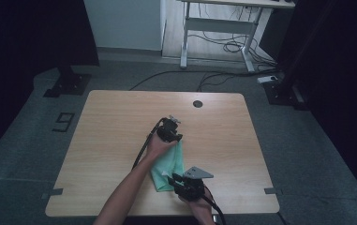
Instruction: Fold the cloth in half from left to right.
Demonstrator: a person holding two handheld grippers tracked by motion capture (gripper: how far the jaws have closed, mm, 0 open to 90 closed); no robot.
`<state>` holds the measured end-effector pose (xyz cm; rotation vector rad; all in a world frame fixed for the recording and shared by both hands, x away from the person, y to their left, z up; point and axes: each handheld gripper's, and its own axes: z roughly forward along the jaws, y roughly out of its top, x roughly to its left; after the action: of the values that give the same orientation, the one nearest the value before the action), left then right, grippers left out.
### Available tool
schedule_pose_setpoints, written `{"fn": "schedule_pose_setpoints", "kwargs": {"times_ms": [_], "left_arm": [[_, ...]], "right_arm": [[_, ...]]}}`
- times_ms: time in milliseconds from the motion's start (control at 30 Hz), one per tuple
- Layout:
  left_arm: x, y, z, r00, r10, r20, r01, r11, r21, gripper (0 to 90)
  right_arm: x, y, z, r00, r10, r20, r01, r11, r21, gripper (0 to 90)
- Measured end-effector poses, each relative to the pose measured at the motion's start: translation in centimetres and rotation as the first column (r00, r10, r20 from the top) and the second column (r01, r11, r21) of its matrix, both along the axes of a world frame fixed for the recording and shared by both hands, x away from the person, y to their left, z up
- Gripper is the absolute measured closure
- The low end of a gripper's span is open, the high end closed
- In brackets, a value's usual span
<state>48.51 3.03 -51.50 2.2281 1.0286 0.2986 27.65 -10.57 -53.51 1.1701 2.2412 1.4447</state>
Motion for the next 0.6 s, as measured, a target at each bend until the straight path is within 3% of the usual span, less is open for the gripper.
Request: {"fn": "schedule_pose_setpoints", "kwargs": {"times_ms": [67,233,367,600], "left_arm": [[-0.2,0.5,0.7,0.9998,0.007,0.016,-0.007,1.0,-0.005,60.0],[-0.9,1.8,1.7,0.9995,0.0,0.033,0.0,1.0,-0.006,59.0],[-1.5,2.7,1.5,0.9998,-0.003,0.021,0.003,0.9999,-0.013,59.4],[-1.5,3.7,0.5,1.0,-0.008,-0.005,0.008,0.9998,0.017,59.9]], "right_arm": [[-0.1,-0.4,0.1,0.9999,-0.013,0.002,0.013,0.9999,-0.003,64.2],[-0.1,-1.3,0.3,0.9999,-0.017,-0.002,0.017,0.9998,0.014,64.5],[-0.4,-1.6,0.6,0.9996,-0.022,0.017,0.022,0.9997,0.013,62.2],[-0.2,-1.3,1.7,0.9992,-0.024,0.032,0.023,0.9993,0.029,60.2]]}}
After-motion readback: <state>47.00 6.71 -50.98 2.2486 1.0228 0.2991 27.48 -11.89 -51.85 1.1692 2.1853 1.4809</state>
